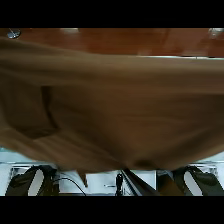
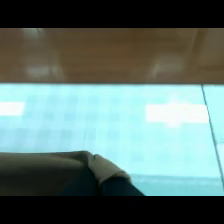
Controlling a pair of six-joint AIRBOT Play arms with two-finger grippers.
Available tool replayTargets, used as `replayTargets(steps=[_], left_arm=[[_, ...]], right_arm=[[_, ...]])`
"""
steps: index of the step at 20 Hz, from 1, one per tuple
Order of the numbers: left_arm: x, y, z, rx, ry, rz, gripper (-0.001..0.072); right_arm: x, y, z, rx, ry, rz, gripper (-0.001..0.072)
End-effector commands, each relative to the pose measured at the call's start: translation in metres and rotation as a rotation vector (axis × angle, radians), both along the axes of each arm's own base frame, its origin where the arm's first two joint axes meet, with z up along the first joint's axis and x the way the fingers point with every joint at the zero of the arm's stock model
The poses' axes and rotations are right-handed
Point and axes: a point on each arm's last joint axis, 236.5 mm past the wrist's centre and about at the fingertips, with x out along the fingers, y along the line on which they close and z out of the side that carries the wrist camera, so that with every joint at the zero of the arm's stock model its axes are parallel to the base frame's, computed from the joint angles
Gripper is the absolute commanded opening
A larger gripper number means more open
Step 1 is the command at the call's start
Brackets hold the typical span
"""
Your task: Fold the shirts.
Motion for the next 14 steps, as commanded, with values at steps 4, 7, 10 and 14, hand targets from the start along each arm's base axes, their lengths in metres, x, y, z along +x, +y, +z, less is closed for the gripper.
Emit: replayTargets(steps=[4,7,10,14], left_arm=[[0.099,0.01,-0.145,-0.181,0.443,-0.077,0.0024],[0.167,0.021,-0.219,-0.224,0.551,-0.076,0.0025],[0.24,0.009,-0.266,-0.258,0.542,-0.069,0.0025],[0.318,-0.025,-0.326,-0.331,0.502,-0.024,0.0025]], right_arm=[[0.086,-0.005,-0.104,0.094,0.21,0.005,0.003],[0.147,-0.001,-0.161,0.145,0.29,0.05,0.003],[0.227,-0.015,-0.218,0.181,0.336,0.023,0.003],[0.32,0.008,-0.289,0.372,0.344,0.097,0.003]])
